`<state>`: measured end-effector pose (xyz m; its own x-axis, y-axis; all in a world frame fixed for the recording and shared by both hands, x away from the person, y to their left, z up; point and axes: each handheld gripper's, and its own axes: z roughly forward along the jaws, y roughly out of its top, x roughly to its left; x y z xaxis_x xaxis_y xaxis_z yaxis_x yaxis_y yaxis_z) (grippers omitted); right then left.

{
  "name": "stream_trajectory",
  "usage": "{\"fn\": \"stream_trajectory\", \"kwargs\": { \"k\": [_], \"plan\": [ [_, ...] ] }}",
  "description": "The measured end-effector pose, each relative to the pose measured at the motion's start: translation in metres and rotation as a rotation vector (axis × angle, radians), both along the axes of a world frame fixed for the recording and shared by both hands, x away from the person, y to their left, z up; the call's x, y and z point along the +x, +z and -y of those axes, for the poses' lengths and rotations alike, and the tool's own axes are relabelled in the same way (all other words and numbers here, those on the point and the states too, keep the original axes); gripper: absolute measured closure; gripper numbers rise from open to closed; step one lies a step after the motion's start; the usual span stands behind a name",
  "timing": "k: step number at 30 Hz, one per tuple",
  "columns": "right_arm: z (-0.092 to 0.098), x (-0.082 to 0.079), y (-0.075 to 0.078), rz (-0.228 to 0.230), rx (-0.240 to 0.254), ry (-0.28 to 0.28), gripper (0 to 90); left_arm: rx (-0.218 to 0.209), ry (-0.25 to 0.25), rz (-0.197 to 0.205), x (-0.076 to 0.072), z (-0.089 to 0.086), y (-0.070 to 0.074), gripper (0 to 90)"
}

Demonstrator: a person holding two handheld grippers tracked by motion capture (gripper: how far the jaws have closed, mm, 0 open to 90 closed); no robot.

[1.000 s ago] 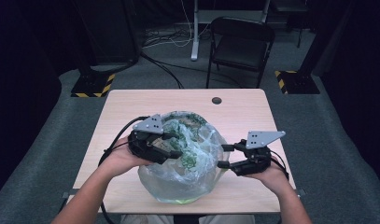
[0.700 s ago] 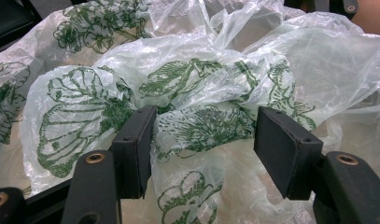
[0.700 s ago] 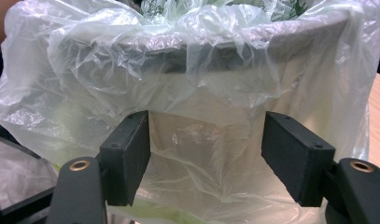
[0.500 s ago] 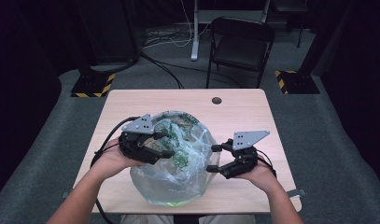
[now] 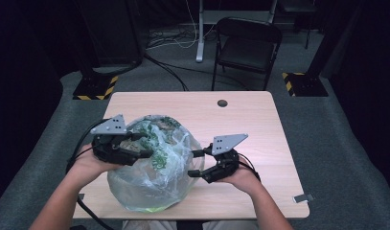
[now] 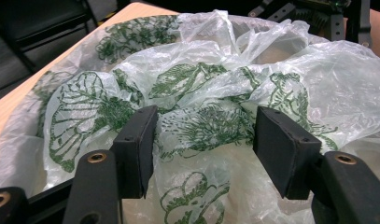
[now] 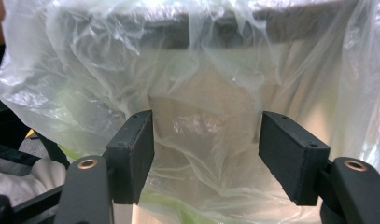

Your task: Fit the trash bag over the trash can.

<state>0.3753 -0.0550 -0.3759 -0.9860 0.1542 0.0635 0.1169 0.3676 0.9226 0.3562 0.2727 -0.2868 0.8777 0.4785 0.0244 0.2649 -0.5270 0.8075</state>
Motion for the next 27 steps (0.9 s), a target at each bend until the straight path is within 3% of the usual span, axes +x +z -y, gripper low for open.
{"fn": "stream_trajectory", "kwargs": {
  "k": [6,16,18,23,27],
  "plan": [
    [-0.01,0.002,0.0,0.02,0.0,-0.008,36.0,0.018,0.031,0.02,-0.006,-0.003,0.017,40.9],
    [-0.004,-0.001,0.004,0.028,0.03,0.009,42.6,0.116,-0.003,0.028,0.001,0.027,0.022,41.4],
    [-0.002,-0.002,0.005,0.033,0.037,0.007,43.0,0.138,-0.015,0.021,0.005,0.033,0.023,41.4],
    [0.001,0.0,0.006,0.027,0.054,-0.005,44.9,0.142,-0.022,-0.007,0.012,0.044,0.023,41.3],
    [0.0,0.001,0.004,0.024,0.038,-0.01,46.6,0.147,-0.028,-0.017,0.019,0.052,0.02,41.2]
  ]
}}
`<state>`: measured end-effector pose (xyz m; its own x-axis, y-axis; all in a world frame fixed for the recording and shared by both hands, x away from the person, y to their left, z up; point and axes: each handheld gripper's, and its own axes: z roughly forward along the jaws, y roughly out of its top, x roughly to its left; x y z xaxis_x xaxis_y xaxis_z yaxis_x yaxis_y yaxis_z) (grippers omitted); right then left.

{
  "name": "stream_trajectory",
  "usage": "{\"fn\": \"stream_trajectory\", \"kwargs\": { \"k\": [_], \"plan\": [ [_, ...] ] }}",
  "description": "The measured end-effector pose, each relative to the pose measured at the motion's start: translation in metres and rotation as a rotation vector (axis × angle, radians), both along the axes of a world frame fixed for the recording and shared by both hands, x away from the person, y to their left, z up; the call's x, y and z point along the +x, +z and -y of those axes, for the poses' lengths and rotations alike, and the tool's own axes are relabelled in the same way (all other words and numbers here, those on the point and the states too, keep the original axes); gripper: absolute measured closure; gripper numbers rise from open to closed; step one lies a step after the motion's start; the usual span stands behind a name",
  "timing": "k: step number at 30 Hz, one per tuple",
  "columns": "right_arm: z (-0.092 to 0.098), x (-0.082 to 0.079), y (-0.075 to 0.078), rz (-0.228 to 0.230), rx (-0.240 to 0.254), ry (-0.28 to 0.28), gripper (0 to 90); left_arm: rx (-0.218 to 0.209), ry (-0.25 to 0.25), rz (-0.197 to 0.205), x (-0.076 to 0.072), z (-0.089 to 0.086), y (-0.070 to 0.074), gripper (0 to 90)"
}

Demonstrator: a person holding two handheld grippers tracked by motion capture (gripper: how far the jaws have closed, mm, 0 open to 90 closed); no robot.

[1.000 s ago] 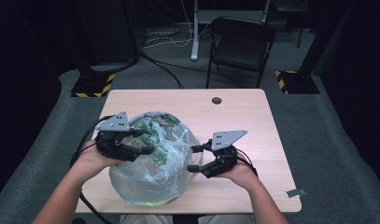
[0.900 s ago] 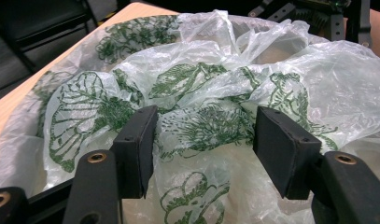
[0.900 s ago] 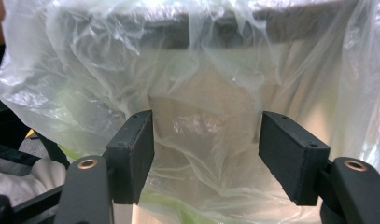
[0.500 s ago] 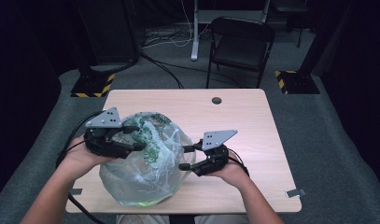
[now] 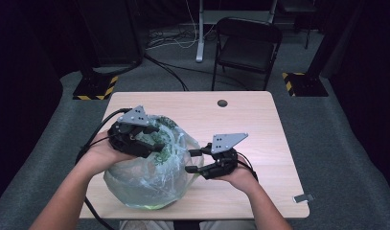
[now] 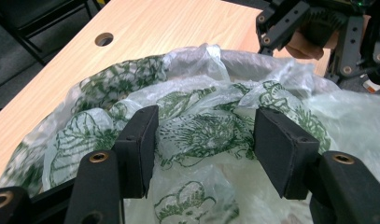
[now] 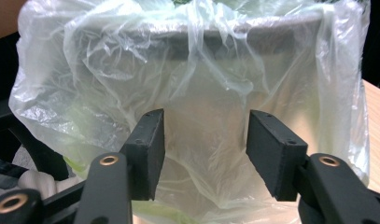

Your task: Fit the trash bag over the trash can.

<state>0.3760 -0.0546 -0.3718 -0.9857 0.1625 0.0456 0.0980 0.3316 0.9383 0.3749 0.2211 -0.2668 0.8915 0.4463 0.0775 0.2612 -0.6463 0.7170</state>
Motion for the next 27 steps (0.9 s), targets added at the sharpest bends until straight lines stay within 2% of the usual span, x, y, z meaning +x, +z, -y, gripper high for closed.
{"fn": "stream_trajectory", "kwargs": {
  "k": [3,8,18,27],
  "plan": [
    [0.0,0.0,-0.001,-0.001,-0.007,0.001,47.2,0.007,-0.005,-0.007,0.004,0.005,-0.004,41.2],
    [0.001,0.001,-0.002,-0.01,0.011,-0.01,47.7,0.02,0.0,-0.035,0.011,0.01,-0.011,40.9],
    [-0.001,0.002,-0.004,-0.034,0.004,-0.003,53.1,0.074,-0.014,-0.082,0.023,0.019,-0.028,41.3],
    [0.0,0.003,-0.005,-0.045,0.003,-0.018,56.4,0.112,-0.036,-0.119,0.029,0.026,-0.038,41.8]
  ]
}}
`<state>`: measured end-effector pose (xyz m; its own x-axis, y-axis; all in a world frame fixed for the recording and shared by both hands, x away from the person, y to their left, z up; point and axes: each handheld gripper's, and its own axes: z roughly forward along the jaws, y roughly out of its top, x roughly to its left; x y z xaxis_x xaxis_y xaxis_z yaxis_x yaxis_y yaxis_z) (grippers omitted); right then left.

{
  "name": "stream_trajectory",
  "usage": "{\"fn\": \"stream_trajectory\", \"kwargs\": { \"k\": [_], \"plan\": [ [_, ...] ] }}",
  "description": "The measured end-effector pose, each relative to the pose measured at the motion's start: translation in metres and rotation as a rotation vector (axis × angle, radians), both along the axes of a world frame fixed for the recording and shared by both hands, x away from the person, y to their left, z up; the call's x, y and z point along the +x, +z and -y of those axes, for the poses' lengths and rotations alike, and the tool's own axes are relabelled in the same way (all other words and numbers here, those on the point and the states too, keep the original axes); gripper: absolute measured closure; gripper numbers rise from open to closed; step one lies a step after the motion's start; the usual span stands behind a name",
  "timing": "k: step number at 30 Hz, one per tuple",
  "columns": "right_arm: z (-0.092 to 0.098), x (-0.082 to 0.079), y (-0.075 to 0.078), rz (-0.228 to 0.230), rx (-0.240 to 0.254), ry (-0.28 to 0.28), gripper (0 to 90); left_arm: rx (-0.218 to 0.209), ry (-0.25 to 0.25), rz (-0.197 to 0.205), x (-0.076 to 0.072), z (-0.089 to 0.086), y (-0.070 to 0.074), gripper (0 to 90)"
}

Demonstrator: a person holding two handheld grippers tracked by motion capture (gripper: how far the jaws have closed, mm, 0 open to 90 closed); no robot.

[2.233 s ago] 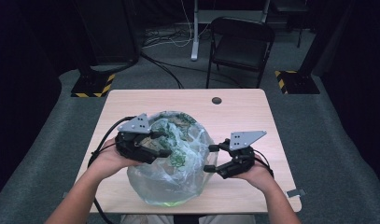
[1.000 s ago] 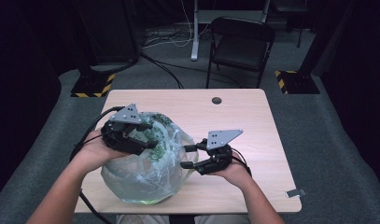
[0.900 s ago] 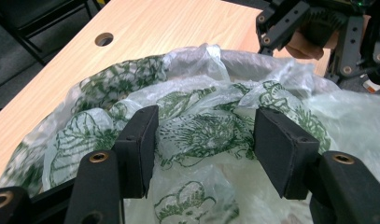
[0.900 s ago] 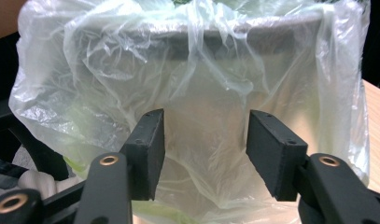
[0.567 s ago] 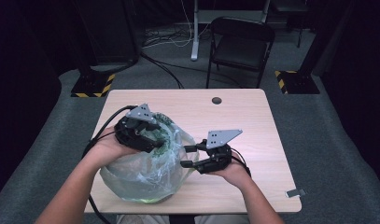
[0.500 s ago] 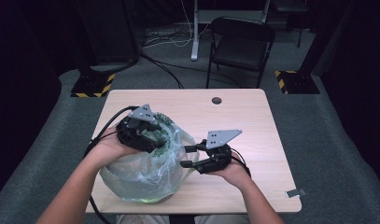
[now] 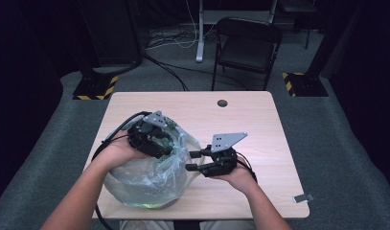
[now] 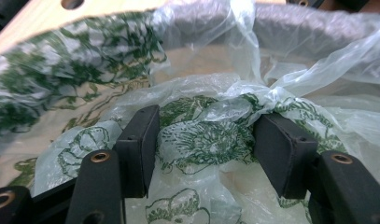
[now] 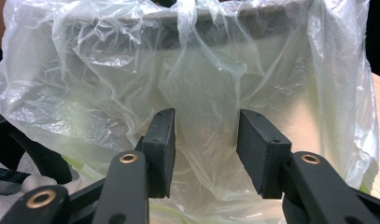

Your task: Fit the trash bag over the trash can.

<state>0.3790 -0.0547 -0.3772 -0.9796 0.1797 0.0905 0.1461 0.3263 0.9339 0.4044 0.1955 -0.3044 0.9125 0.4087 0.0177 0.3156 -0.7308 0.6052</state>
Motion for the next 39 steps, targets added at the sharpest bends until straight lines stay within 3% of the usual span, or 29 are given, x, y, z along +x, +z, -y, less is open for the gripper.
{"fn": "stream_trajectory", "kwargs": {
  "k": [16,39],
  "plan": [
    [0.0,0.001,-0.004,-0.01,-0.014,0.001,65.4,0.112,-0.041,-0.093,0.007,0.01,-0.02,41.9],
    [-0.002,0.0,-0.005,-0.006,-0.01,0.007,68.0,0.182,-0.069,-0.161,0.011,0.017,-0.033,44.1]
  ]
}}
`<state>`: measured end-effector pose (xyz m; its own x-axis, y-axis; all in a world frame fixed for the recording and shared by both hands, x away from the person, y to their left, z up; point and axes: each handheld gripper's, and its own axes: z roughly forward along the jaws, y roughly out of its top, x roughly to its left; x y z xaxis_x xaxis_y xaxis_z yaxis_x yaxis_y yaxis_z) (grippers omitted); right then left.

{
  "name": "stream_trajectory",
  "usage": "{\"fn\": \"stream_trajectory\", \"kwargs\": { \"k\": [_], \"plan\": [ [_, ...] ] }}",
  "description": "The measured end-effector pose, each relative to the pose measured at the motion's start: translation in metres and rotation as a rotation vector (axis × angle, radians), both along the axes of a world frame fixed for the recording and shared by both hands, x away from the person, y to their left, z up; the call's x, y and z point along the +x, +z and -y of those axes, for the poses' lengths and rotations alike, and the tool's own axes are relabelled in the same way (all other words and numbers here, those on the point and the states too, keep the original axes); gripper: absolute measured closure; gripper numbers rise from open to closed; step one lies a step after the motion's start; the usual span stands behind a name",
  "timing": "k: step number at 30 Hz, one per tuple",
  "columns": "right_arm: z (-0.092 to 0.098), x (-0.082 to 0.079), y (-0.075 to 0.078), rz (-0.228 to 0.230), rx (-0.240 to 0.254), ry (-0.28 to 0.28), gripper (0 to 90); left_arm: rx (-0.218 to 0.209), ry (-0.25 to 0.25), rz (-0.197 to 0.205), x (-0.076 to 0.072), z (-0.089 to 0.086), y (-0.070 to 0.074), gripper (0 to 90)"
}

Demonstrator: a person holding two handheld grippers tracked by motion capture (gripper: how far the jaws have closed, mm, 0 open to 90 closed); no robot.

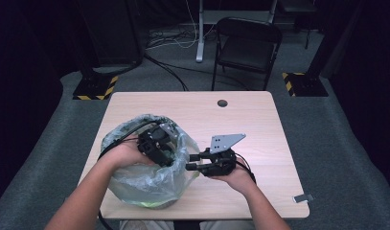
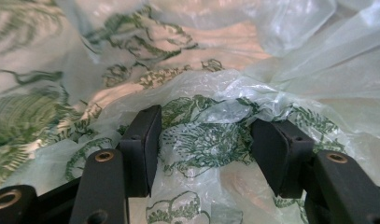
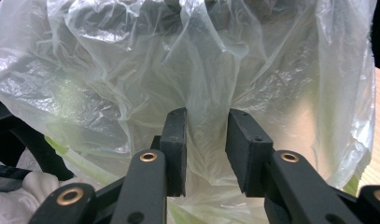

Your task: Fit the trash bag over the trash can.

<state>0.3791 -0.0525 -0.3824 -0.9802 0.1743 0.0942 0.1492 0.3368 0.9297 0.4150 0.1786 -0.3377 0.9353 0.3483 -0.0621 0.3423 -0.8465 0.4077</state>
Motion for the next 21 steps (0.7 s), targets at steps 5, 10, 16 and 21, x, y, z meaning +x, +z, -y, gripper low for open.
{"fn": "stream_trajectory", "kwargs": {
  "k": [5,10,16,21],
  "plan": [
    [-0.0001,0.0,-0.0007,-0.001,-0.002,0.002,68.0,0.017,-0.005,-0.014,0.0002,0.0013,-0.0028,44.1],
    [0.0,-0.0002,-0.0007,-0.001,-0.002,0.004,68.0,0.035,-0.011,-0.028,0.0,0.0027,-0.0057,44.0],
    [-0.0001,-0.0008,-0.0005,0.002,-0.003,0.005,68.0,0.048,-0.014,-0.028,-0.0008,0.0031,-0.006,44.0],
    [0.0006,-0.0009,-0.0006,0.003,-0.003,0.002,68.2,0.029,0.002,-0.005,-0.0026,0.0015,0.0026,43.7]
  ]
}}
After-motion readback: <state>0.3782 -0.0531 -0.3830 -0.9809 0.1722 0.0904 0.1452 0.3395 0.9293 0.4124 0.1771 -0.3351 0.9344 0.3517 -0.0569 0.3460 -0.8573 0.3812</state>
